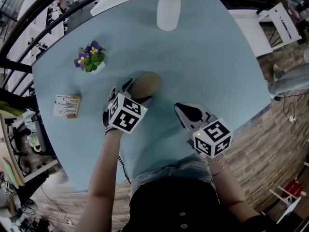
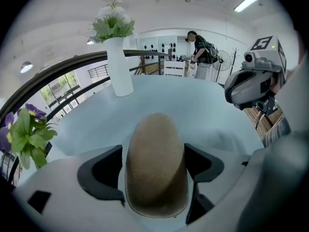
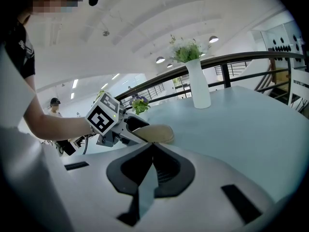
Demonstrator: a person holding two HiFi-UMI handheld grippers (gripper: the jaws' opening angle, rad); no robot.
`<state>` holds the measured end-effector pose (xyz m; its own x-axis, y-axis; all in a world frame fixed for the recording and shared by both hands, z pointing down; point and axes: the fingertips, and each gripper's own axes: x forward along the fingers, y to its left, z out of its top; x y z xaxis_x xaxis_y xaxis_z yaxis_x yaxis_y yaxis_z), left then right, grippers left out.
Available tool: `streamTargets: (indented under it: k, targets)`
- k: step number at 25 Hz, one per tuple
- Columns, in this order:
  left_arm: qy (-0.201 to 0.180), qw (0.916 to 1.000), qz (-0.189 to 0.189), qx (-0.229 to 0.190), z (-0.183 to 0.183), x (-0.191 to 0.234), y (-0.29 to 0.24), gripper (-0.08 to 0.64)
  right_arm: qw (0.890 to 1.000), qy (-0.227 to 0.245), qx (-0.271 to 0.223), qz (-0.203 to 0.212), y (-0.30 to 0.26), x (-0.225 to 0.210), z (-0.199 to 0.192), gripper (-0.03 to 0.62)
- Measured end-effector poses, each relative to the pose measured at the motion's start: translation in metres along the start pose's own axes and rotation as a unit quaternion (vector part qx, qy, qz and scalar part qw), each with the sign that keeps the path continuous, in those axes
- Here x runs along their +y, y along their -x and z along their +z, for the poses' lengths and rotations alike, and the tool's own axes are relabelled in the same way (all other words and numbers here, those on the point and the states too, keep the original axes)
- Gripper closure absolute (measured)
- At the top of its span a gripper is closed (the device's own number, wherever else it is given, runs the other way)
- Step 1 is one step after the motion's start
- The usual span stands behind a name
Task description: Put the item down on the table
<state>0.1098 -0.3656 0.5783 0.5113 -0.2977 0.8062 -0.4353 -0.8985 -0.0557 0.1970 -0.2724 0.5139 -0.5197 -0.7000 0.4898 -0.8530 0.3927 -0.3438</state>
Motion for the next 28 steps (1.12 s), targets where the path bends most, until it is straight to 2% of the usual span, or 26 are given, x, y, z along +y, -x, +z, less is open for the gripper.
streamTargets:
  k: [6, 13, 17, 22, 28]
  targets:
    - [0.014, 0.9996, 0.007, -0.024, 0.01, -0.006, 0.021, 0.164, 1.0, 0.01, -0.007, 0.005, 0.01, 0.01, 0.004, 0.588]
    - [0.046, 0.9956, 0.026, -0.077, 0.021, -0.002, 0.06, 0.164, 0.999, 0.032, -0.023, 0.014, 0.008, 0.027, 0.015, 0.588]
    - [0.063, 0.9904, 0.054, -0.11, 0.035, 0.003, 0.091, 0.166, 0.998, 0.043, -0.037, 0.019, 0.013, 0.032, 0.032, 0.589]
    - [0.091, 0.9821, 0.061, -0.153, 0.049, -0.003, 0.125, 0.166, 0.997, 0.058, -0.052, 0.024, 0.019, 0.038, 0.049, 0.588]
    - [0.121, 0.9697, 0.078, -0.197, 0.053, -0.008, 0.161, 0.166, 0.992, 0.089, -0.078, 0.047, 0.024, 0.058, 0.069, 0.588]
